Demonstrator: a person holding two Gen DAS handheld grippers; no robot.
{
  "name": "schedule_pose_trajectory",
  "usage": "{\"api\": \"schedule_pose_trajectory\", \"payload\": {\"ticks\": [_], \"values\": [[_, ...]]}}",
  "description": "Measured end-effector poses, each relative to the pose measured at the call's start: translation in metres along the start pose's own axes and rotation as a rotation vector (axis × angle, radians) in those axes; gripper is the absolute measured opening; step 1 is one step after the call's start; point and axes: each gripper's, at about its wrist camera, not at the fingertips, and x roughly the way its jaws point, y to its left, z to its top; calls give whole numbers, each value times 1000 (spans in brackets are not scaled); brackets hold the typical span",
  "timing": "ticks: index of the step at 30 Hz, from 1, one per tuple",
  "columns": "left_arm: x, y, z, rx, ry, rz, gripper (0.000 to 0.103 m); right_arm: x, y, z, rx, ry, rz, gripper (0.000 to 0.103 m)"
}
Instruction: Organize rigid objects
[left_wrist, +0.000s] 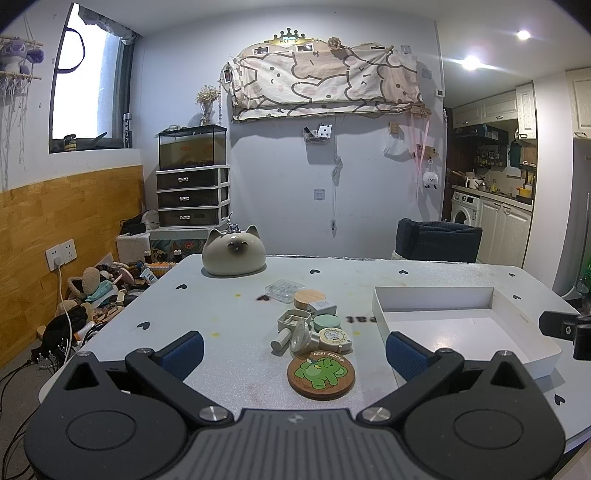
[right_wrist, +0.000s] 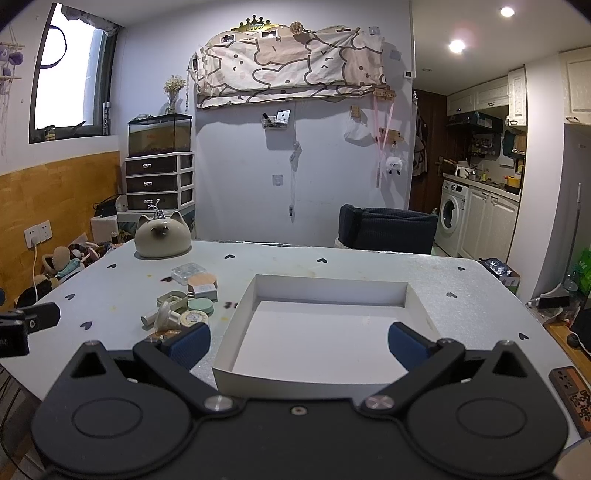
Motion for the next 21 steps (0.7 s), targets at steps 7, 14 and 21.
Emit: {"api": "schedule_pose_trajectory", "payload": {"ticks": [7, 14, 21], "values": [[0, 0, 0, 0, 1, 0, 103, 0, 0, 1, -1, 1, 0, 103], [0, 0, 0, 0, 1, -1, 103, 2, 1, -4, -2, 4, -1, 103], [7, 1, -7, 1, 0, -1, 103, 1, 2, -4, -2, 3, 0, 103]]}}
